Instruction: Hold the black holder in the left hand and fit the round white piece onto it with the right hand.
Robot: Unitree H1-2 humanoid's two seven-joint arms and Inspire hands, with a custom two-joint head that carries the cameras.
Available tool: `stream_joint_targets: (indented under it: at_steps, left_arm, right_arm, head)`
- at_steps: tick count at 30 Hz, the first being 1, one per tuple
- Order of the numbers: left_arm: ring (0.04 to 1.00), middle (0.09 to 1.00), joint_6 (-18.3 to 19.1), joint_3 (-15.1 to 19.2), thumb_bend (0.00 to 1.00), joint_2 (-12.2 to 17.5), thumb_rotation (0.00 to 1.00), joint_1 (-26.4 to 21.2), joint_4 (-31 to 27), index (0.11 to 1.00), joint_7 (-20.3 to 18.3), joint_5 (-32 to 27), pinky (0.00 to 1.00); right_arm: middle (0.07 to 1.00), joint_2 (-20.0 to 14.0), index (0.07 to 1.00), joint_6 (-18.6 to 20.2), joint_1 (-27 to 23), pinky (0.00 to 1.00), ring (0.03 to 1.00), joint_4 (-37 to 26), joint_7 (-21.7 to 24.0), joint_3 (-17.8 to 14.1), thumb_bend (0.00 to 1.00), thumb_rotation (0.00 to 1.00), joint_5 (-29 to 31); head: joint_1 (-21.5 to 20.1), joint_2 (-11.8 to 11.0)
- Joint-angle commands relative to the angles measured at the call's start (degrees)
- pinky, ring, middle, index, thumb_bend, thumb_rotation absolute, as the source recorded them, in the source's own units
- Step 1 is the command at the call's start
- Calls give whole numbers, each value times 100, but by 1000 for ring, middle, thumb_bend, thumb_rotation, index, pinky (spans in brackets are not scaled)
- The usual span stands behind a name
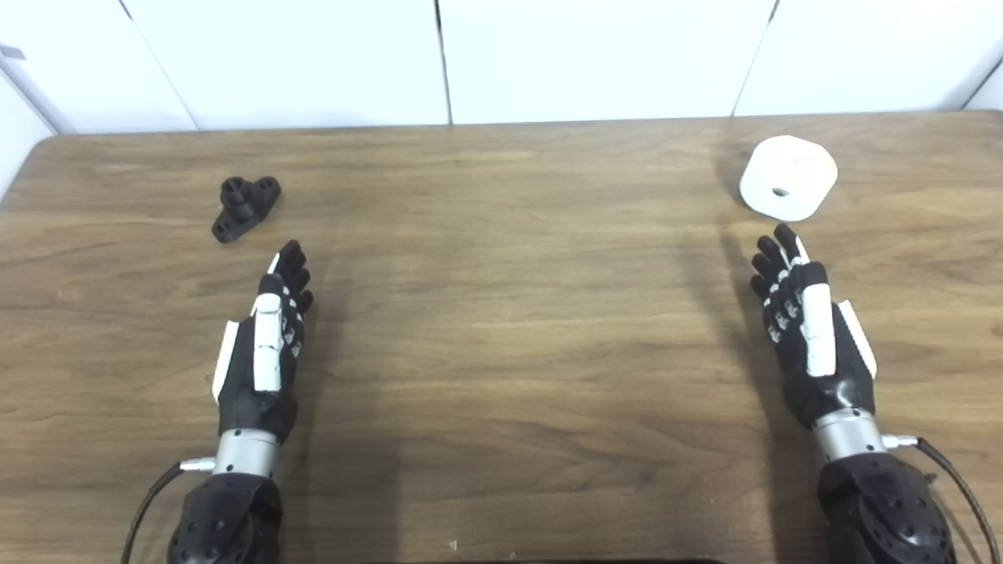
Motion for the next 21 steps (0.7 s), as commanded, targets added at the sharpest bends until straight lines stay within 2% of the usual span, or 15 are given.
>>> stream_joint_targets:
  at_steps: [1, 14, 17, 21]
  left_arm:
    - [993, 987, -230, -26, 525, 71, 1000, 72, -111, 970, 4, -14, 1000]
    - [987, 986, -188, -27, 540, 84, 1000, 79, -130, 969, 5, -13, 1000]
    - [985, 984, -234, -42, 543, 59, 1000, 79, -102, 967, 8, -7, 1000]
    - [982, 985, -253, -108, 553, -21, 1000, 118, -93, 969, 49, 48, 999]
  right_arm:
    - [975, -115, 1000, -171, 40, 1000, 989, -13, 10, -1, 535, 1000, 44]
    - [973, -133, 1000, -150, 56, 1000, 986, -54, 5, 27, 530, 1000, 8]
    - [975, -159, 1000, -181, 56, 1000, 990, -18, 24, 9, 537, 1000, 34]
    - [976, -241, 1000, -196, 98, 1000, 988, 26, 79, -26, 554, 1000, 140]
  head:
    - [9, 8]
    - [19, -16]
    - [153, -54]
    - [475, -263]
